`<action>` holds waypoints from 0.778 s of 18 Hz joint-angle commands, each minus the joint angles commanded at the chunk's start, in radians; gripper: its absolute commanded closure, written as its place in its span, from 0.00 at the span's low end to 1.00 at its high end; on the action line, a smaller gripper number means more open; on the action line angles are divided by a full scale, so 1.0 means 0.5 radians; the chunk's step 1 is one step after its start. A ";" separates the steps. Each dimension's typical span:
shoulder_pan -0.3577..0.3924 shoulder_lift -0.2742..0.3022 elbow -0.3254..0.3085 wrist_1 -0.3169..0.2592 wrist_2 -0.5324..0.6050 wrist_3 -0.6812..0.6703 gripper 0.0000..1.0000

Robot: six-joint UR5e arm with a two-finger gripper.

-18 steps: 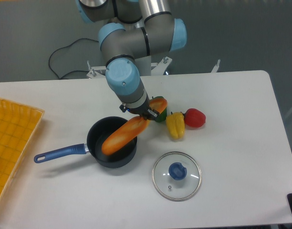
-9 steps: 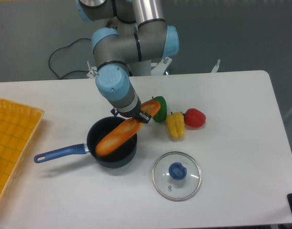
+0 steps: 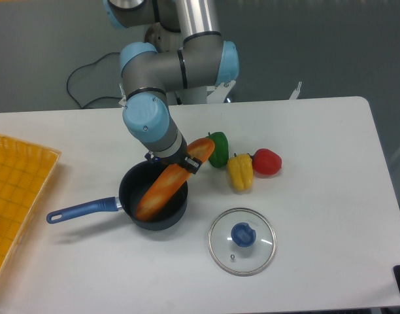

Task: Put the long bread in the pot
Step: 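Lower the bread end into the saucepan, then open the gripper to release the bread and lift away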

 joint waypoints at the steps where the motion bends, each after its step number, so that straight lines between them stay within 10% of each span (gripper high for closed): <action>1: 0.000 0.000 0.003 0.000 0.000 0.000 0.00; 14: 0.073 -0.003 0.233 -0.012 -0.028 0.034 0.00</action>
